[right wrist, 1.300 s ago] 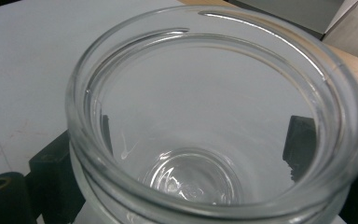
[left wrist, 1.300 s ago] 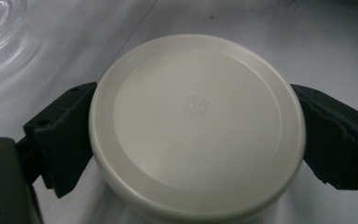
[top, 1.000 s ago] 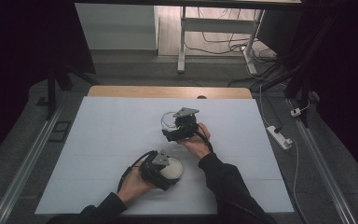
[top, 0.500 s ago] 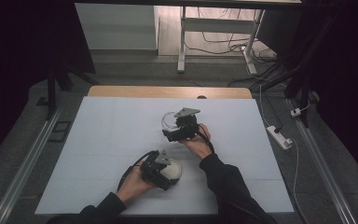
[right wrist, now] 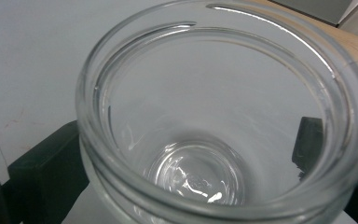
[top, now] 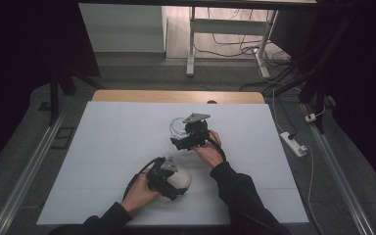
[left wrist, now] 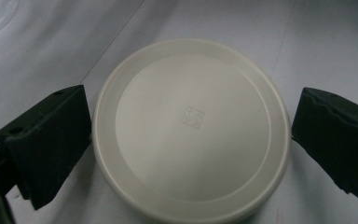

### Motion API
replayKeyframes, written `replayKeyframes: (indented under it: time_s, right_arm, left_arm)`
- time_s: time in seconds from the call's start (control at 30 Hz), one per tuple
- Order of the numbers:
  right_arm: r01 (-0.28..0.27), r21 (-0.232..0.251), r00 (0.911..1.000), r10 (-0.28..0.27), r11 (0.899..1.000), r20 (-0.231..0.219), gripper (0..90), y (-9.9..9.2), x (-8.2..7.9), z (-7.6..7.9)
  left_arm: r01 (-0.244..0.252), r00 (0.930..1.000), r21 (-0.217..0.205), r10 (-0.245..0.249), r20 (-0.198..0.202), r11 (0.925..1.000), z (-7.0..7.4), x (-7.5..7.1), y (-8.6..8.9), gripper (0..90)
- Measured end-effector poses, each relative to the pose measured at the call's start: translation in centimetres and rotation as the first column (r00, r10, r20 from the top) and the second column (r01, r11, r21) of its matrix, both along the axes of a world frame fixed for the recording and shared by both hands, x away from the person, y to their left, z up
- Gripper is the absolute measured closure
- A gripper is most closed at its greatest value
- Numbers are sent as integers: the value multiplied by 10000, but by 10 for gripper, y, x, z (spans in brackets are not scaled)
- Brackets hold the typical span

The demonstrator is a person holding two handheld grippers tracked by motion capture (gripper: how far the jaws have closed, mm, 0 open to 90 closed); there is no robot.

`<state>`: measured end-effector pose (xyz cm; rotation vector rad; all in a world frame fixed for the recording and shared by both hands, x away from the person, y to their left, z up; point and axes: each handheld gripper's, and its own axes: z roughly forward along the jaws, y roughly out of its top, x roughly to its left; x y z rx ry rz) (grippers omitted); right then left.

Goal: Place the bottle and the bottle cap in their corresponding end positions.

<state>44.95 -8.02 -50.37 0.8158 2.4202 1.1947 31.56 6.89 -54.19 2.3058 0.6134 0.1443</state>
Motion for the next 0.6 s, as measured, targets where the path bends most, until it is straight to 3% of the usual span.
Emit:
replayKeyframes:
  time_s: [0.6]
  right_arm:
    - [64, 140, 9997, -61, 9999, -217, 0, -13, -13, 7]
  left_arm:
    - [-271, 9996, -401, 272, 36, 9988, 13, -6, 15, 0]
